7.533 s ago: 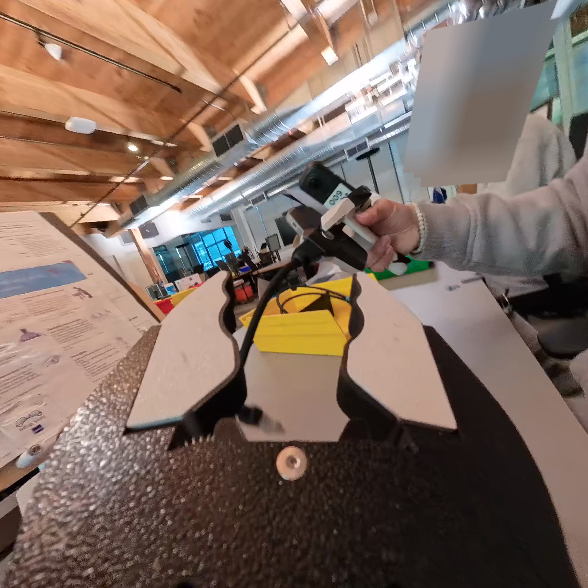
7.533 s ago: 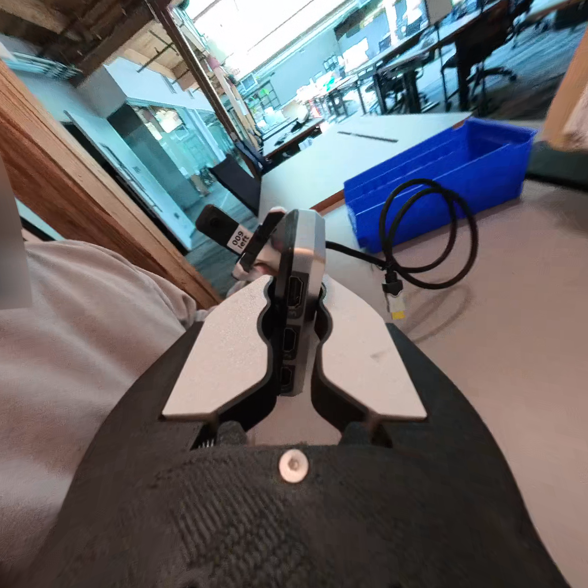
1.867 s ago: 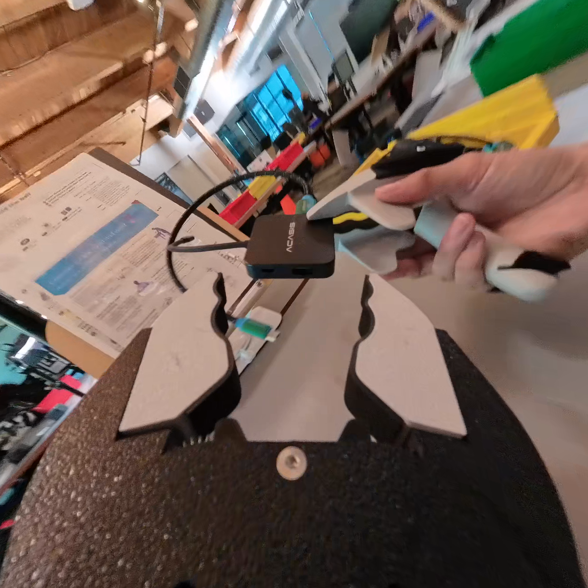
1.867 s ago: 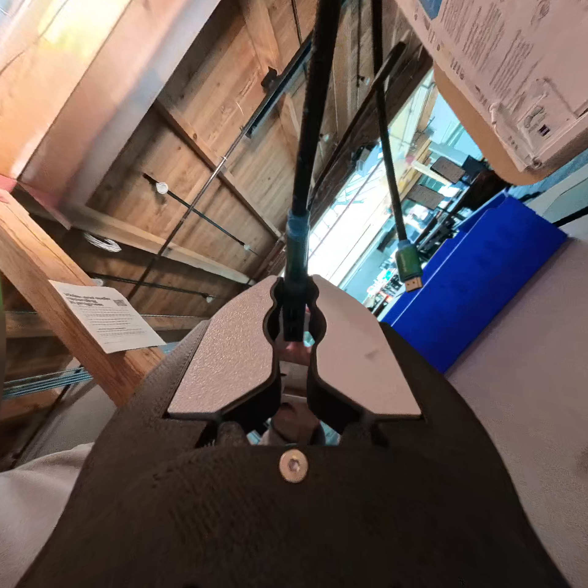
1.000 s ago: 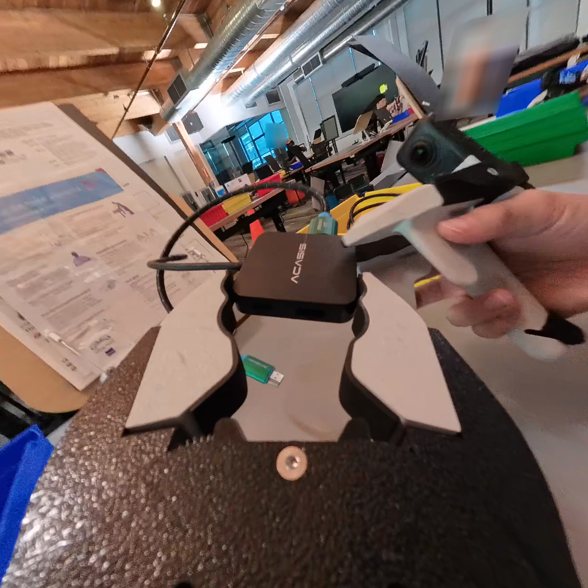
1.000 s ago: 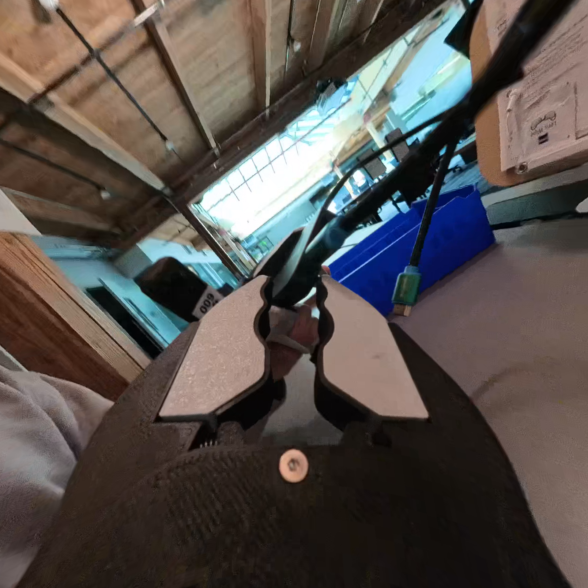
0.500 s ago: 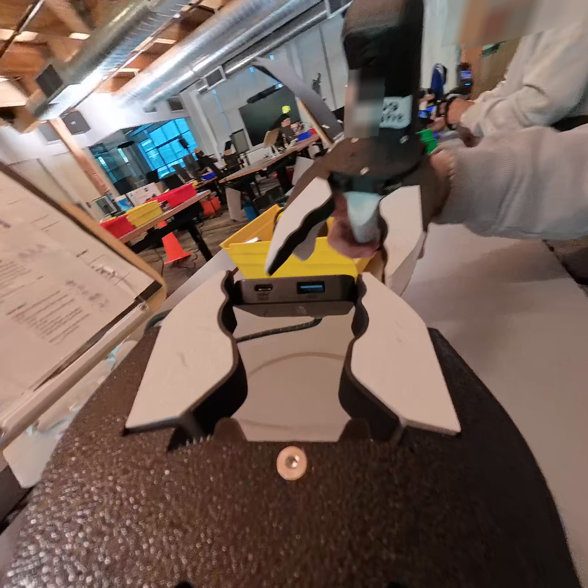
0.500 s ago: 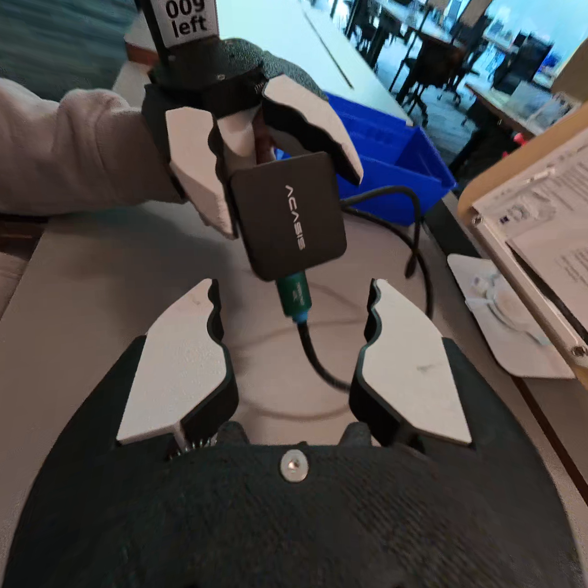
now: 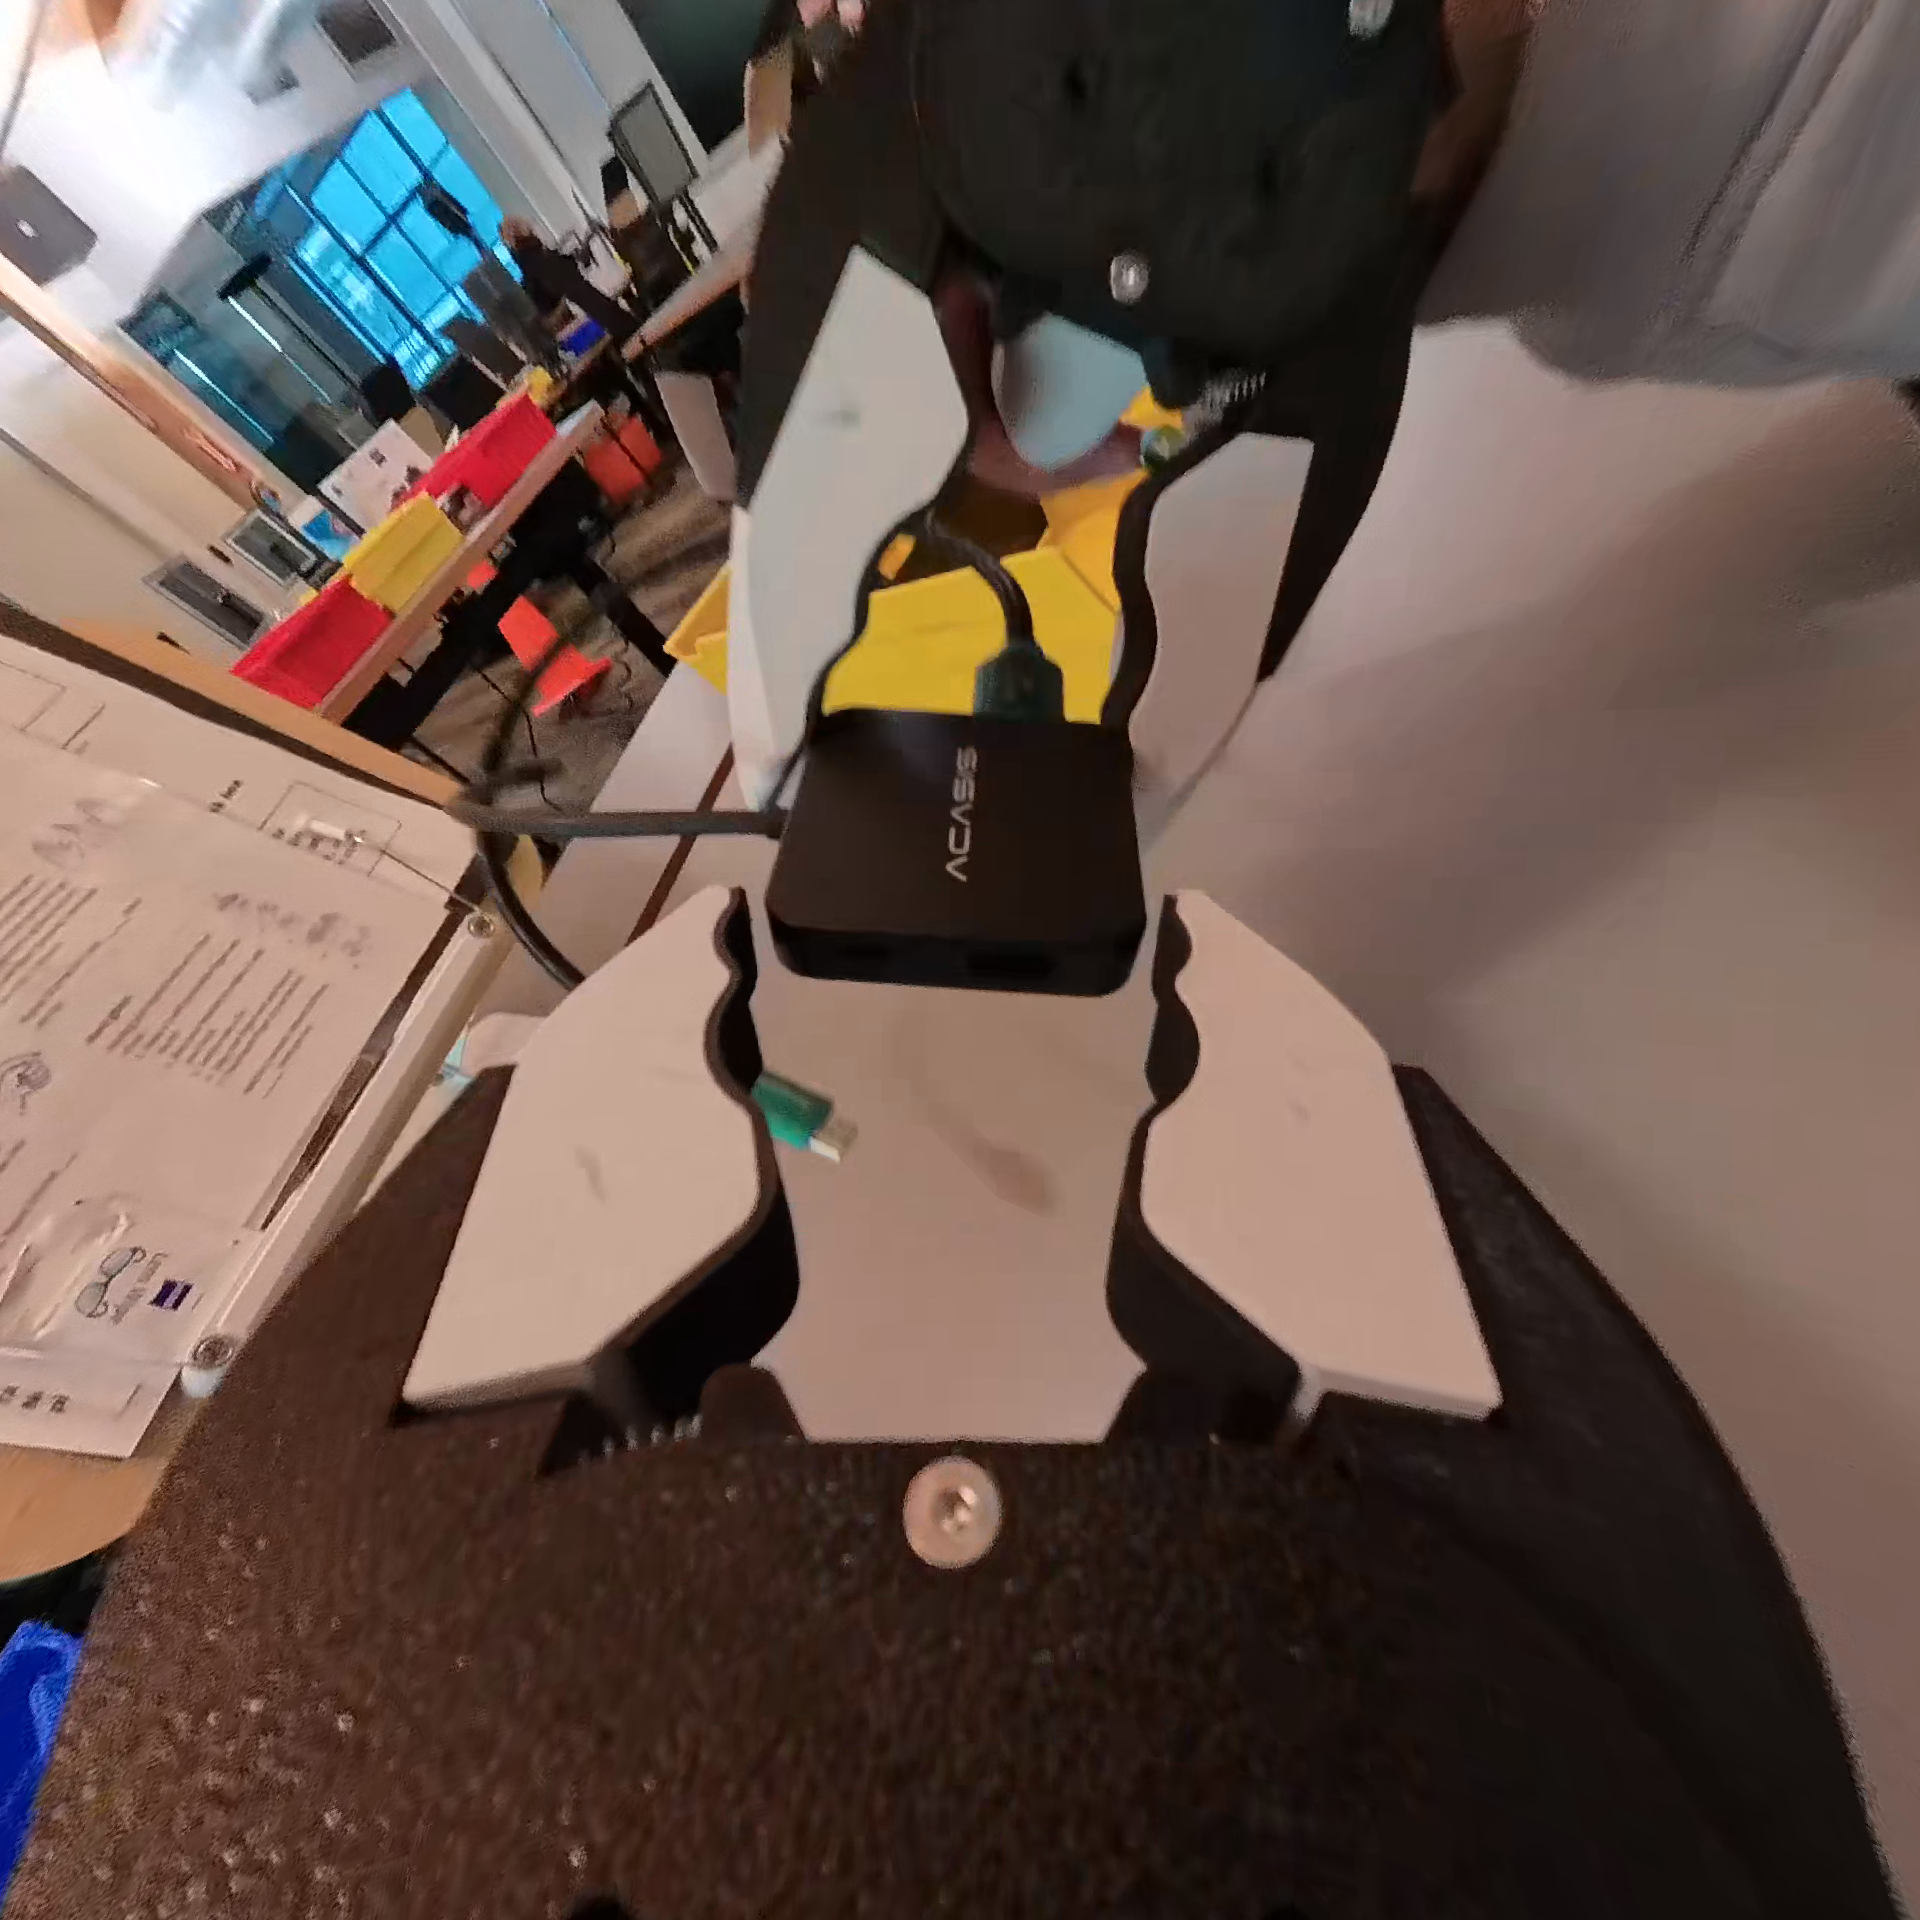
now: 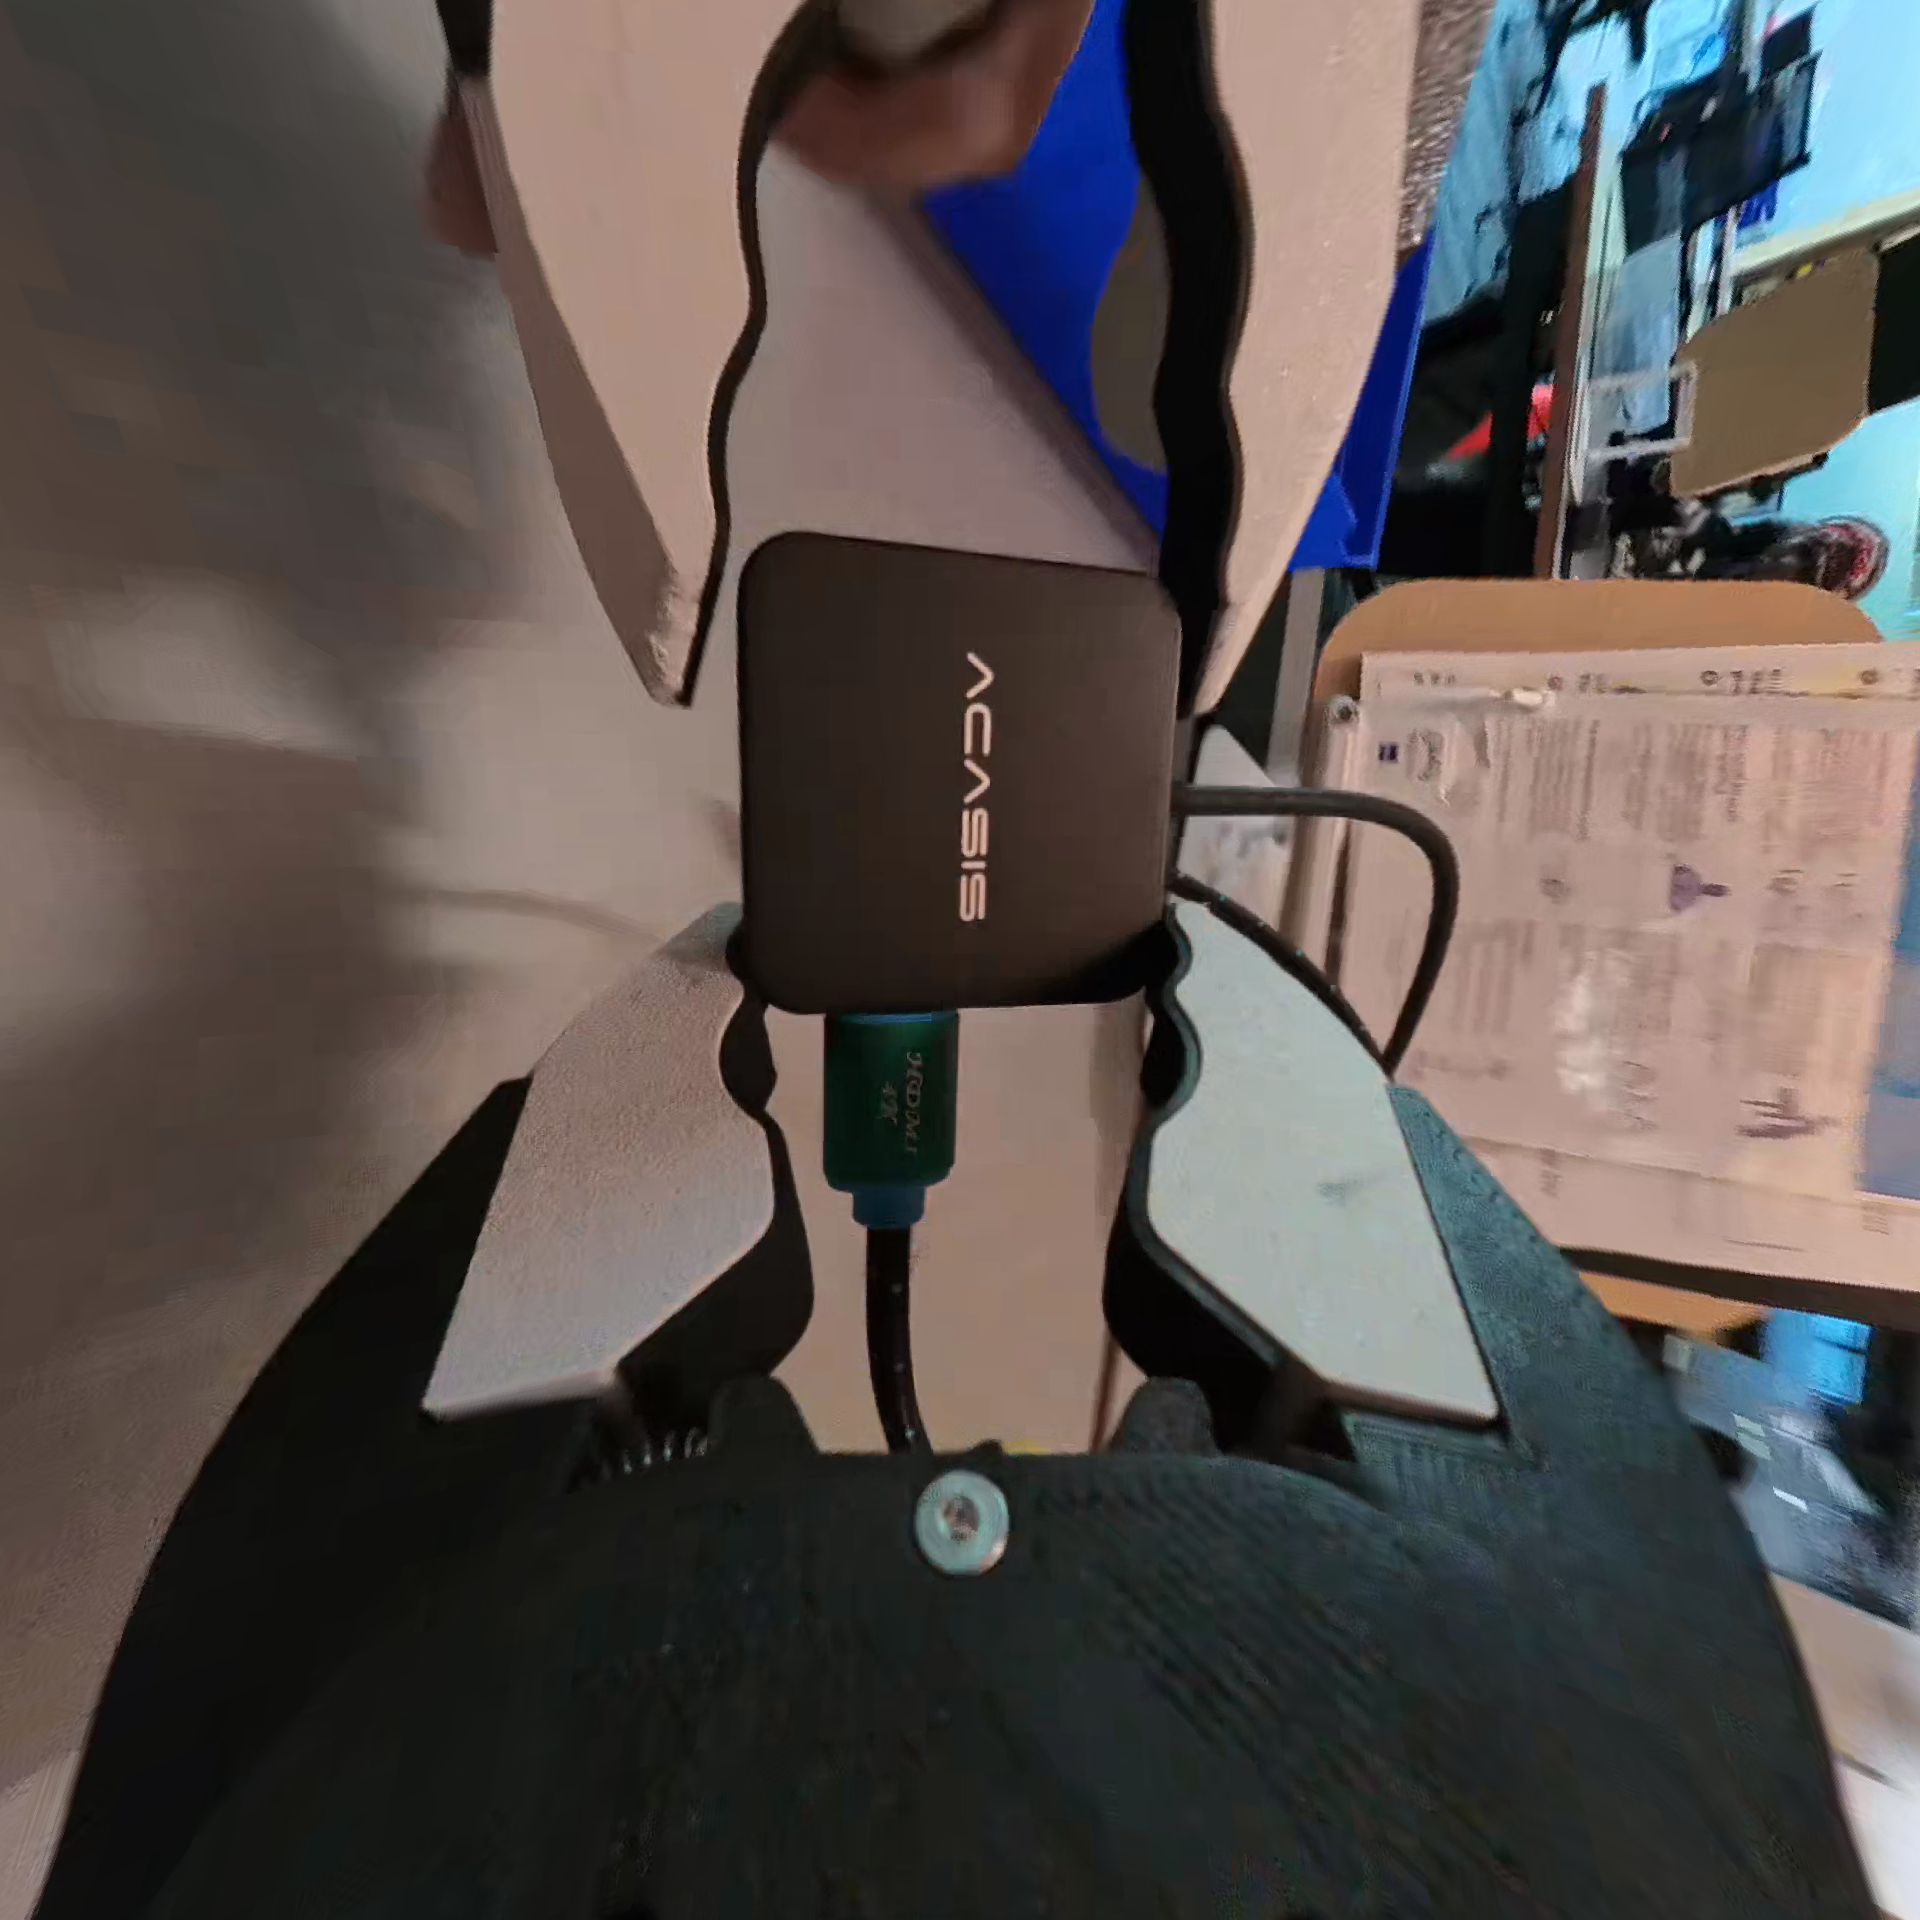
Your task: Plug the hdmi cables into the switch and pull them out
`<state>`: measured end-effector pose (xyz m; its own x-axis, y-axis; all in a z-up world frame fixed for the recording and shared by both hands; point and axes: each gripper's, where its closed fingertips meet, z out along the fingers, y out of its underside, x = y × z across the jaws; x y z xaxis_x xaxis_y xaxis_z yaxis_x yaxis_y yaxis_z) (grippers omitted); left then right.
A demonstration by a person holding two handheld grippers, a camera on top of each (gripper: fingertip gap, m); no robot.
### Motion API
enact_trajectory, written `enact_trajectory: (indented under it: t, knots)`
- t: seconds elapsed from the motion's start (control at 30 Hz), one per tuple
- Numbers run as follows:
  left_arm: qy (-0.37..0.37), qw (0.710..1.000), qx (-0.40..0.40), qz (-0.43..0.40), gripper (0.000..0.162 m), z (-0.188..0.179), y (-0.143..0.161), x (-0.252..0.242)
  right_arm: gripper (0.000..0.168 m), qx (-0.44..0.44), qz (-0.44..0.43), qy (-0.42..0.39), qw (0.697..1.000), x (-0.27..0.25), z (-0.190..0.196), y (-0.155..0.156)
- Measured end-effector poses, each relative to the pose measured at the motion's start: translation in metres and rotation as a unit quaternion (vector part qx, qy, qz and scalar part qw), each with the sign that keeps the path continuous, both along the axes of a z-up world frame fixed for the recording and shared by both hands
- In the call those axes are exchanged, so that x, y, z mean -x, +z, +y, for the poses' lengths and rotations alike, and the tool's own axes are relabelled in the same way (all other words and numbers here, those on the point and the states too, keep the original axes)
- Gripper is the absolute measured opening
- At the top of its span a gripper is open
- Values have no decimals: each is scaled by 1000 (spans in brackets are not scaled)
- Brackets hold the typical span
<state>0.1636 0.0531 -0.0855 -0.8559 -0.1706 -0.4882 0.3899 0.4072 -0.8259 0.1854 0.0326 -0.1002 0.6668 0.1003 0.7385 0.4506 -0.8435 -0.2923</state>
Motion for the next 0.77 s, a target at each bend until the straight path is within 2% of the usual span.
enact_trajectory:
  t: [0.03, 0.17, 0.3, 0.57, 0.67, 0.77]
  knots:
    - [6, 1000, -9, -1, 73, -1, -2, -1, 71, 29, -17, -6, 999, -1, -4, 2]
    - [18, 1000, -20, 0, 72, -11, -8, 0, 71, 102, -55, -6, 993, 5, -6, 11]
    - [29, 998, -27, -43, 75, -20, -12, -2, 70, 157, -61, -11, 986, 8, -11, 9]
    - [17, 999, -10, -51, 74, -25, -17, -1, 71, 121, -25, -1, 992, 11, -14, 1]
    - [-8, 1000, 2, -24, 74, -28, -21, 3, 71, 62, 30, 16, 998, 17, -17, -3]
    - [-3, 1000, -9, -23, 74, -21, -29, -2, 67, -6, 84, 7, 996, 20, -31, 2]
